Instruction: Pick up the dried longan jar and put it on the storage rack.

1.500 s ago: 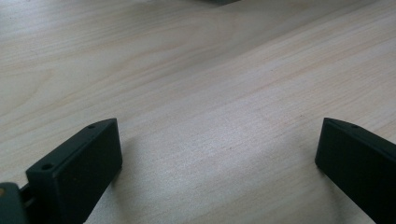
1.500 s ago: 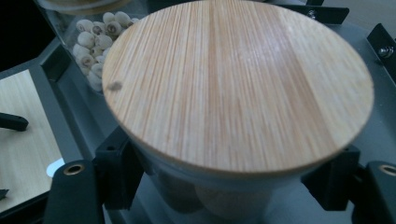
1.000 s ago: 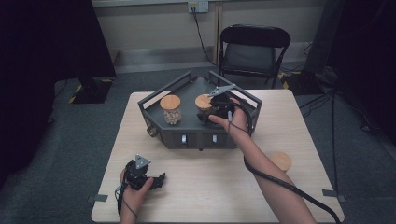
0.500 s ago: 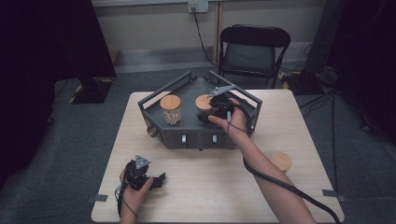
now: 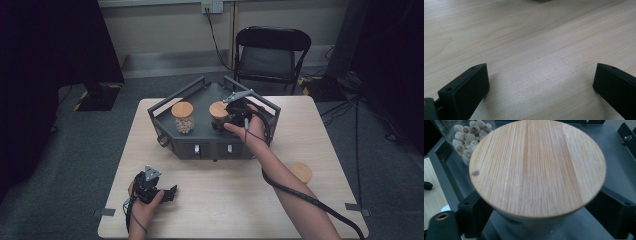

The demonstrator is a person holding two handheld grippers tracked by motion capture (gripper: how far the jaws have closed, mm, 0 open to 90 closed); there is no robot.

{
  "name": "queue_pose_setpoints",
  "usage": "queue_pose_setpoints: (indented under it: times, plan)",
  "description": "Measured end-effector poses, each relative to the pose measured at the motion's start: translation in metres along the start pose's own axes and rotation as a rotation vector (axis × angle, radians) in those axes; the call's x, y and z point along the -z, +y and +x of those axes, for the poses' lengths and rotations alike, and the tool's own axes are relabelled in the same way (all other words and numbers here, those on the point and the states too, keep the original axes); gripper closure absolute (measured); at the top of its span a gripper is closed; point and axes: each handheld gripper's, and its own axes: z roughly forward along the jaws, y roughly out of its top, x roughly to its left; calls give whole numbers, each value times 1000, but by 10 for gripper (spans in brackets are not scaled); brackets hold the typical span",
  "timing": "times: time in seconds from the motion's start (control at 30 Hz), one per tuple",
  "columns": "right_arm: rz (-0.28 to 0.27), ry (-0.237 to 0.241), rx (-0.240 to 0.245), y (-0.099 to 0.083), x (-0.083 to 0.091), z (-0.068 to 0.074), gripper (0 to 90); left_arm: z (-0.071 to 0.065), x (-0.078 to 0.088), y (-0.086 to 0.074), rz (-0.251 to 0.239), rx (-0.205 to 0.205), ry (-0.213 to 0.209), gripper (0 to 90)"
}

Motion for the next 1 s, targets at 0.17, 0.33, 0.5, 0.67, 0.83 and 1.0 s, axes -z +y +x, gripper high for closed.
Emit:
queue_pose_setpoints:
  times: [0.17, 0.33, 0.5, 0.67, 0.83, 1.0]
  plan:
    - [-13, 7, -14, -2, 7, -1, 62, 0, 0, 0, 0, 0, 0, 2]
    - [-26, 1, -7, -4, 15, -1, 46, 0, 0, 0, 0, 0, 0, 2]
    - [-38, 11, -23, -7, 23, -2, 26, 0, 0, 0, 0, 0, 0, 2]
    - [-43, 20, -24, -12, 30, -3, 14, 0, 0, 0, 0, 0, 0, 2]
    - [-59, 25, -32, -17, 39, -4, 13, 0, 0, 0, 0, 0, 0, 2]
    - [-71, 21, -30, -22, 49, -6, 14, 0, 0, 0, 0, 0, 0, 2]
